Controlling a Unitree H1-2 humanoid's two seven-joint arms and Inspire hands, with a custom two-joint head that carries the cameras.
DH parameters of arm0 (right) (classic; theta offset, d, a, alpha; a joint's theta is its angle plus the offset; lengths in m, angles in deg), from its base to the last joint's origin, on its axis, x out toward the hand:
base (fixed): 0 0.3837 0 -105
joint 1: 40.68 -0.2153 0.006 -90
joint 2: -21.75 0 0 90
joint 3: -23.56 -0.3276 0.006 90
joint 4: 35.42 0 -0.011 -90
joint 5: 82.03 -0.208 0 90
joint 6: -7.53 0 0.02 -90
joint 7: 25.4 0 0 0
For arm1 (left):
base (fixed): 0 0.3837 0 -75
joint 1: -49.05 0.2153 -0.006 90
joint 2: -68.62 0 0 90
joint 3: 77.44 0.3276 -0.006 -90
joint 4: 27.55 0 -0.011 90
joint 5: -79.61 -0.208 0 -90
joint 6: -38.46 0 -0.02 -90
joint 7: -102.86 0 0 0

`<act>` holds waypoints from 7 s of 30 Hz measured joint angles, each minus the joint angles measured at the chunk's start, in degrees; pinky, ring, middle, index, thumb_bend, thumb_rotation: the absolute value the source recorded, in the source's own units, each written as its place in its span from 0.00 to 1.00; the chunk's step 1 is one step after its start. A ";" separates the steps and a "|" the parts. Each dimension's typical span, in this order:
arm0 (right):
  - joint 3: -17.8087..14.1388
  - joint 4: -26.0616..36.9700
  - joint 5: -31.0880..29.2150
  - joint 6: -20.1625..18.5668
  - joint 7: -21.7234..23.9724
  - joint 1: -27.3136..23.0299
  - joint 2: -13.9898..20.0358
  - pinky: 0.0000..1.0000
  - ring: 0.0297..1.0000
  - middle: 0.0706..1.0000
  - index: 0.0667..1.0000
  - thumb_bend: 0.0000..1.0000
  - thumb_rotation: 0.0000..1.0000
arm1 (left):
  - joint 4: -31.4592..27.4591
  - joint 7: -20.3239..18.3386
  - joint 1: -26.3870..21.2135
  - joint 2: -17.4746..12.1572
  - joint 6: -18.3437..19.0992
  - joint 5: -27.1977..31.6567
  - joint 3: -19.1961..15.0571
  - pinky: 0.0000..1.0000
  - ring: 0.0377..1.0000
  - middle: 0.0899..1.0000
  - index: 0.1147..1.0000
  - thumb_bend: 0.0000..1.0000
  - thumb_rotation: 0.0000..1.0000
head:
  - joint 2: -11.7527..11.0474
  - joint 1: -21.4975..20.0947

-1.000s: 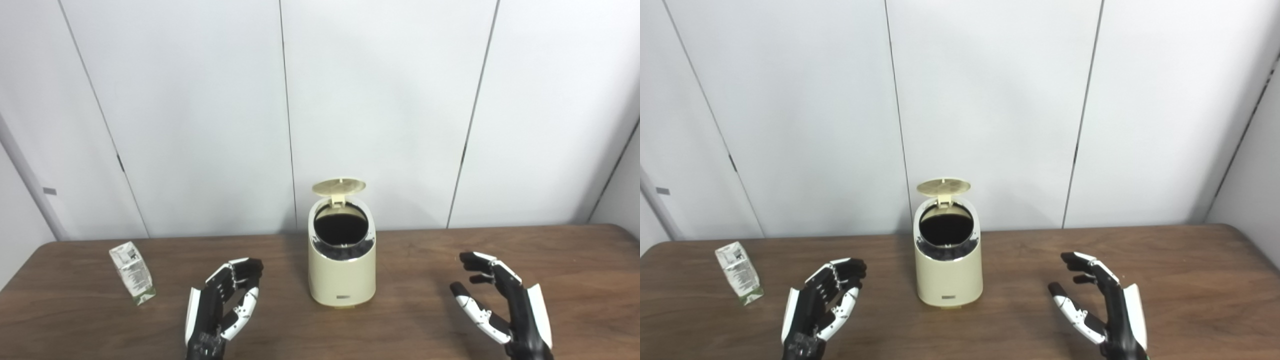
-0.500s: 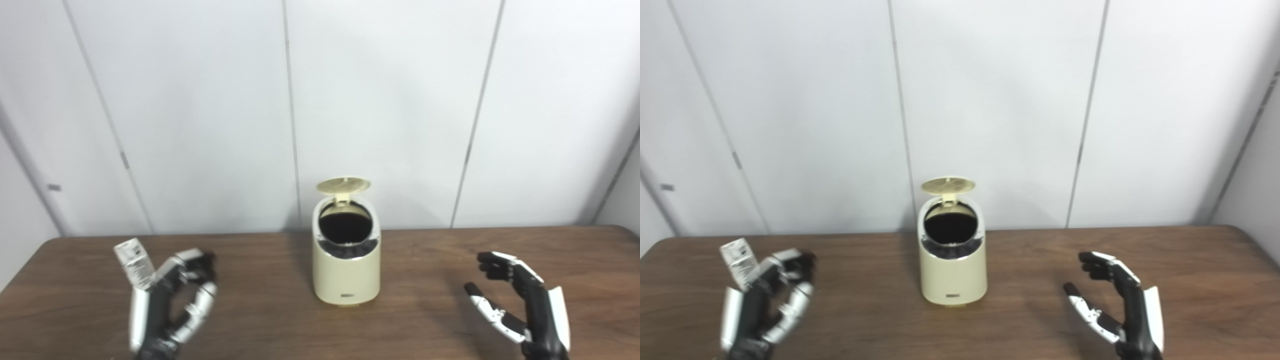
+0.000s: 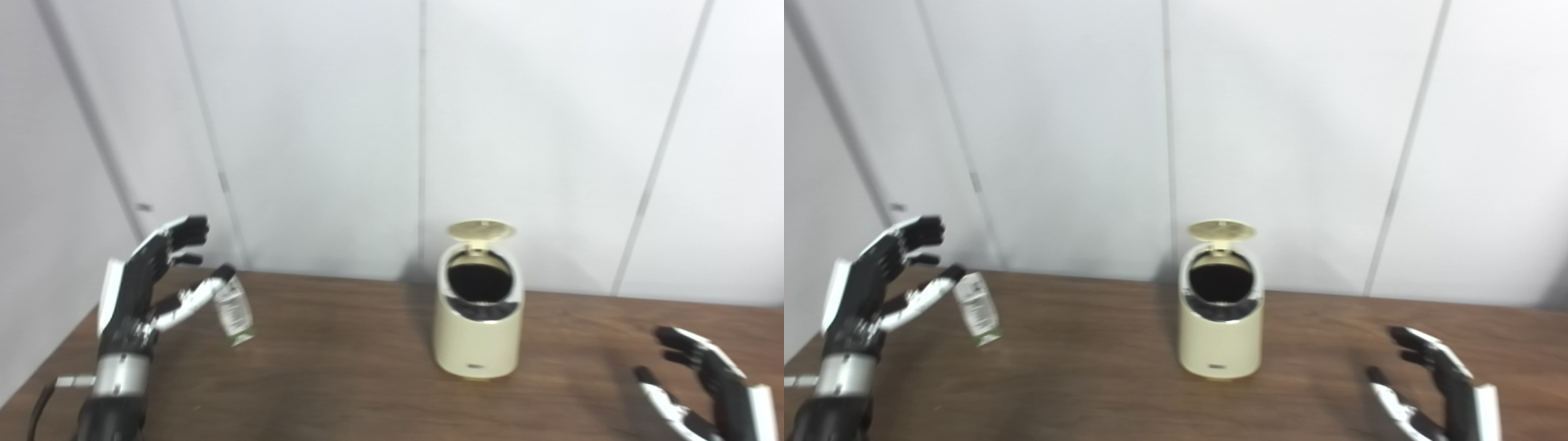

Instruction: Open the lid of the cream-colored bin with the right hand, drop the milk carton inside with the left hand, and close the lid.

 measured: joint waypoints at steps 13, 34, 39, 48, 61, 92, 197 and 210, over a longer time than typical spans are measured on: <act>-1.83 -2.43 -6.94 -1.00 5.31 -0.25 3.55 0.51 0.63 0.65 0.61 0.41 0.59 | 5.34 -0.85 -0.04 3.05 5.91 4.81 -0.87 0.82 0.87 0.87 0.93 0.87 0.50 | -1.32 12.29; -5.04 -9.57 -7.39 1.11 8.56 -1.52 10.45 0.48 0.59 0.62 0.58 0.38 0.62 | 13.34 -2.54 -4.52 0.65 8.26 1.88 4.74 0.94 0.96 0.96 1.00 0.99 0.42 | -3.60 21.45; -5.47 -10.97 -9.58 1.94 9.81 -2.14 10.46 0.47 0.59 0.61 0.58 0.35 0.56 | 14.79 -3.64 -5.52 -0.95 9.92 2.79 4.23 0.92 0.97 0.99 1.00 0.99 0.44 | -4.92 20.57; -5.61 -11.52 -11.23 2.12 11.56 -2.43 10.38 0.49 0.59 0.61 0.57 0.36 0.53 | 20.52 -3.20 -6.39 -1.80 6.96 3.19 2.45 0.93 0.97 0.99 1.00 1.00 0.43 | -6.59 19.60; -5.87 -11.89 -8.92 2.06 11.07 -2.89 9.96 0.47 0.58 0.61 0.57 0.40 0.59 | 23.99 -2.35 -5.71 0.18 -0.27 5.77 0.93 0.86 0.92 0.92 0.97 1.00 0.37 | -6.95 17.76; -6.36 -8.25 -6.66 -1.15 10.07 -1.26 8.43 0.45 0.56 0.58 0.55 0.43 0.60 | 15.58 -18.44 -11.85 -20.80 14.91 -23.19 23.93 0.70 0.81 0.84 0.83 1.00 0.14 | -5.71 14.33; -4.16 0.52 -4.88 -8.73 13.36 3.65 6.46 0.49 0.62 0.63 0.60 0.47 0.68 | 35.82 6.67 -16.41 -11.00 -1.32 -42.33 29.67 0.27 0.29 0.35 0.46 0.52 0.00 | -4.13 5.54; -2.98 -0.77 -2.61 -8.15 11.01 0.85 4.07 0.50 0.63 0.65 0.63 0.27 0.50 | 25.95 9.56 -14.43 5.76 -0.30 -13.68 8.27 0.37 0.41 0.42 0.46 0.50 0.00 | -4.05 1.94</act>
